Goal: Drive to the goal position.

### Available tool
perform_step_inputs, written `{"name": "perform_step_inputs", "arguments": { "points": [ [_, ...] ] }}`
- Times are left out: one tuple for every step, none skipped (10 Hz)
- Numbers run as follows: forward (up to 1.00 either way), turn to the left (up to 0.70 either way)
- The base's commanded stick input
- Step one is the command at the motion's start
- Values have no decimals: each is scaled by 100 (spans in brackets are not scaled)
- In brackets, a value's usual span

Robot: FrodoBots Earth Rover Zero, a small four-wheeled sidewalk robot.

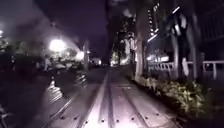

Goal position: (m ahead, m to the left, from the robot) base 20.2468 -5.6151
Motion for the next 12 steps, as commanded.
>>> {"name": "perform_step_inputs", "arguments": {
  "points": [
    [45,0],
    [45,0],
    [45,0],
    [45,0],
    [45,0],
    [45,0],
    [45,0],
    [45,0],
    [45,0],
    [45,0],
    [45,0],
    [45,0]
  ]
}}
